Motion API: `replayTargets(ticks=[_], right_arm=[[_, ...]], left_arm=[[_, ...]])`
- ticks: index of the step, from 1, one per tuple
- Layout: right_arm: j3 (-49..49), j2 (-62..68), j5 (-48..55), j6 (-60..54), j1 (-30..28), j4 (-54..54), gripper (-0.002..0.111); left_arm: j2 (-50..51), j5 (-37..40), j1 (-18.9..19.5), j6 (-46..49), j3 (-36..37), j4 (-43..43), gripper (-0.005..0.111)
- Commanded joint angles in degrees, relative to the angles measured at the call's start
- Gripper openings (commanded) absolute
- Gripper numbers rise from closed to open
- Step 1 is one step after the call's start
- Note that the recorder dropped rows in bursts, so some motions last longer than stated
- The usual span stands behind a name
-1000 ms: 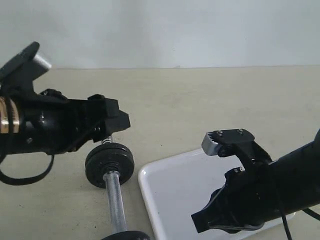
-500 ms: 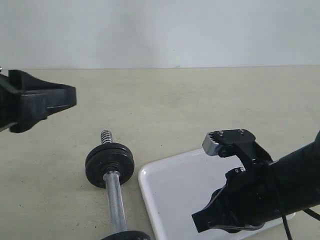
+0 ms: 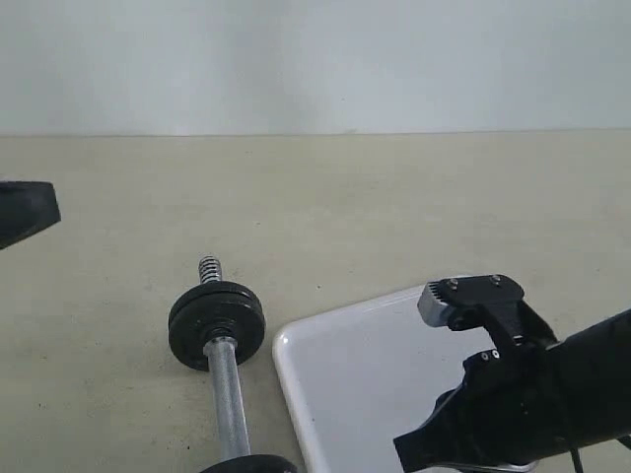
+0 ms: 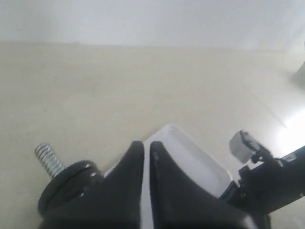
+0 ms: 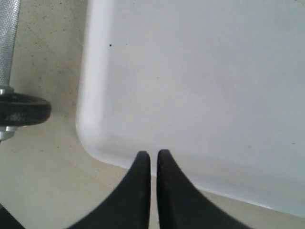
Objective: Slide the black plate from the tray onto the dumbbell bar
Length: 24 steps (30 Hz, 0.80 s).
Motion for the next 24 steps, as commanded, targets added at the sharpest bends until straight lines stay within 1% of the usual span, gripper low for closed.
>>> replayTargets(ticks=[1,3,5,7,11,14,17,19,21,24], right_arm=[[0.4,-0.3,-1.8,-0.3,0.0,0.6,0.001],[0.4,-0.3,-2.7,-0.3,0.0,0.9,0.001],[0.4,-0.3,-2.8,-0.3,0.0,1.5,0.001],[0.4,-0.3,-2.8,-0.4,0.0,1.4,0.001],[0.4,-0.3,-2.8,-0.4,0.0,1.5,0.001],[0.4,-0.3,-2.8,-0.3,0.0,1.6,0.001],[0.4,-0.3,-2.3,-0.2,0.0,1.6,0.001],[0.4,-0.3,-2.2,-0.2,0.0,1.6,0.001],[0.4,-0.3,-2.1,-0.4,0.0,1.6,0.001],[0.4,-0.3,-2.0,-0.4,0.0,1.6,0.001]], left_arm=[[-7.0,-8.9,0.0,0.5,5.1,-2.2,0.004],[-11.7,-15.1,0.0,0.5,9.1,-3.3,0.004],[-16.9,-24.0,0.0,0.3,13.7,-3.3,0.004],[-20.5,-30.9,0.0,0.0,16.4,-3.3,0.004],[-27.1,-40.8,0.0,0.0,19.4,-2.6,0.004],[-31.7,-44.5,0.0,0.0,20.6,-2.2,0.004],[-35.8,-44.8,0.0,0.0,21.4,-2.2,0.004],[-35.8,-44.3,0.0,0.0,21.7,-2.2,0.004],[-35.8,-46.5,0.0,-1.6,22.3,-1.7,0.004],[-35.8,-46.9,0.0,-2.2,23.2,2.7,0.004]])
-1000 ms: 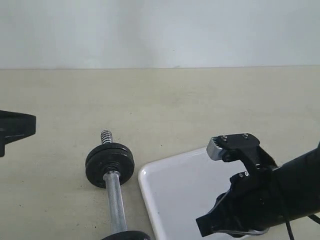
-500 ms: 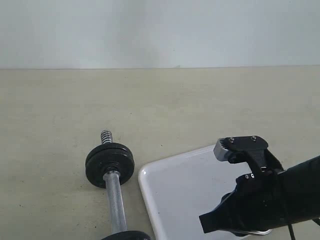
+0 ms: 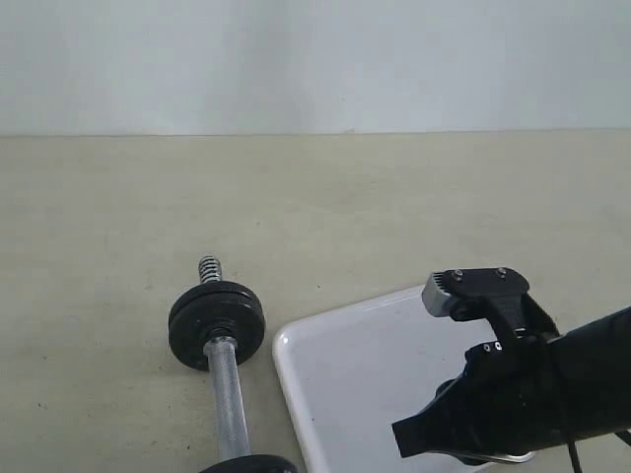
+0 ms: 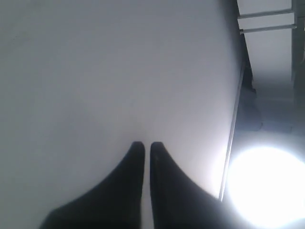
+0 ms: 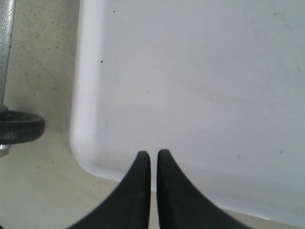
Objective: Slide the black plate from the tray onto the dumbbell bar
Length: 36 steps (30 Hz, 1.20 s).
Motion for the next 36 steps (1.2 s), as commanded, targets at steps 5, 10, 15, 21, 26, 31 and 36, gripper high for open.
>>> replayTargets(ticks=[5,10,15,21,26,31,36], right_arm=[[0.3,-0.3,0.8,-0.7,0.0,-0.1,0.001],[0.3,-0.3,1.0,-0.8,0.0,-0.1,0.001],[0.3,-0.3,1.0,-0.6,0.0,-0.1,0.001],[0.3,-0.3,1.2,-0.4,0.0,0.2,0.001],[0.3,-0.3,1.1,-0.4,0.0,1.2,0.001],[0.3,-0.3,-0.7,2.0,0.0,2.6,0.001],[0.3,-0.3,-2.0,2.3,0.0,3.8,0.001]], left_arm=[[-0.2,-0.3,0.0,-5.3,4.4,9.9,0.004],[-0.2,9.4,0.0,-6.3,6.9,9.1,0.004],[-0.2,23.9,0.0,-10.5,6.9,8.5,0.004],[-0.2,34.3,0.0,-14.6,6.9,8.5,0.004],[-0.2,44.3,0.0,-14.3,6.9,8.5,0.004],[-0.2,49.4,0.0,-14.4,6.9,10.9,0.004],[-0.2,48.3,0.0,-14.4,6.9,21.2,0.004]])
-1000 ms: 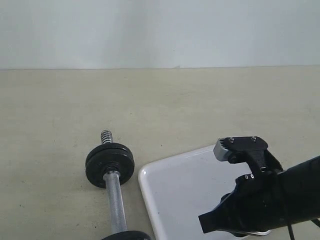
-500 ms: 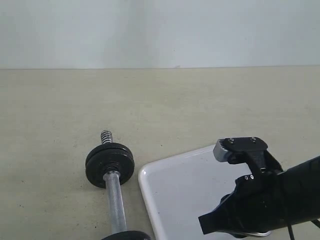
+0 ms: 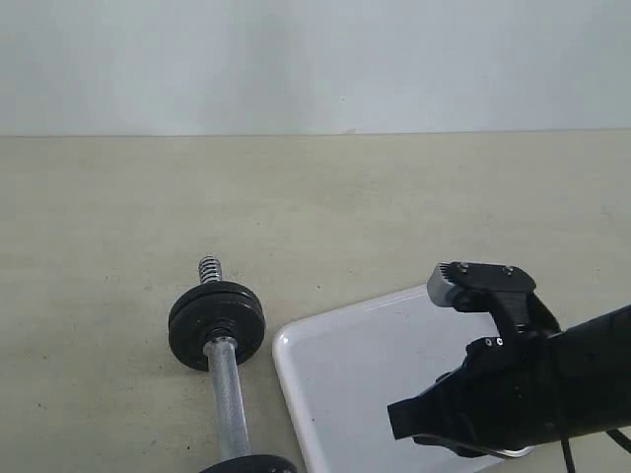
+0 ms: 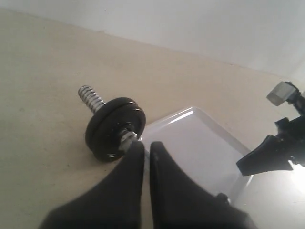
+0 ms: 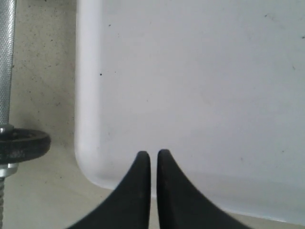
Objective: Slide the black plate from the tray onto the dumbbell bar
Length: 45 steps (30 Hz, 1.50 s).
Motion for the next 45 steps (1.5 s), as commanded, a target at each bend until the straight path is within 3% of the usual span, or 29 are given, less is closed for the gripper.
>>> replayTargets(ticks=[1,4,13,45], right_arm=[[0.3,-0.3,-1.8,0.1,0.0,0.8,0.001],[0.3,-0.3,-5.2,-1.3,0.0,0.8,0.001],[0.3,-0.3,-13.6,-8.7,0.0,0.7,0.001],[0.3,-0.3,-15.6,-9.2,0.0,0.7,0.001]], left_arm=[[-0.1,-1.5,0.0,-0.3,0.1,9.6,0.004],[-0.1,-2.5,0.0,-0.3,0.1,15.5,0.004],[-0.1,-2.4,0.0,0.0,0.1,21.5,0.004],[-0.1,-2.6,0.0,0.0,0.1,21.0,0.004]])
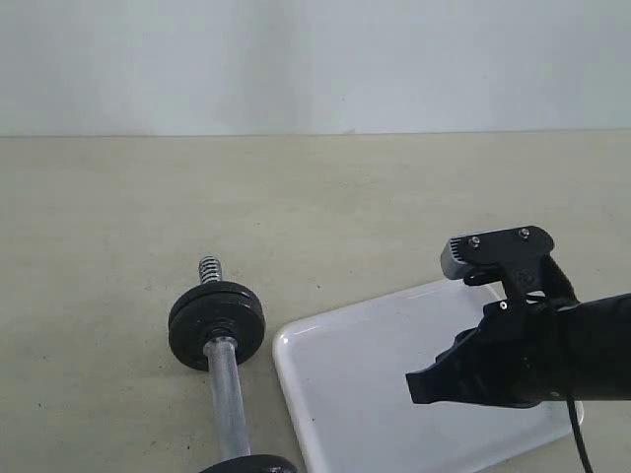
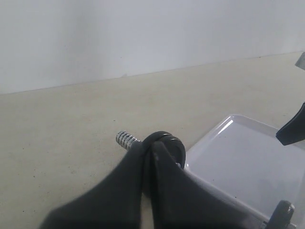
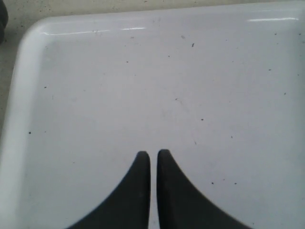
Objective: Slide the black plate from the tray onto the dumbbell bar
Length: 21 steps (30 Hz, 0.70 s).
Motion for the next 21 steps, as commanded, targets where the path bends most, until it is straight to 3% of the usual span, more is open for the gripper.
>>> replayTargets(ticks=[1,13,21], right_arm=[[0.3,-0.3,-0.2,-0.2,0.0,0.1,0.001],[0.3,-0.3,1.1,0.8,0.0,0.2,0.001],[1.5,-0.3,0.5,0.8,0.0,0.2,0.001]], left_arm=[[-0.1,-0.2,0.0,0.0,0.1,0.2,0.004],[-0.1,-0.2,1.7,0.0,0.1,0.2,0.004],[-0.1,-0.2,13.3,0.0,0.1,0.2,0.004]])
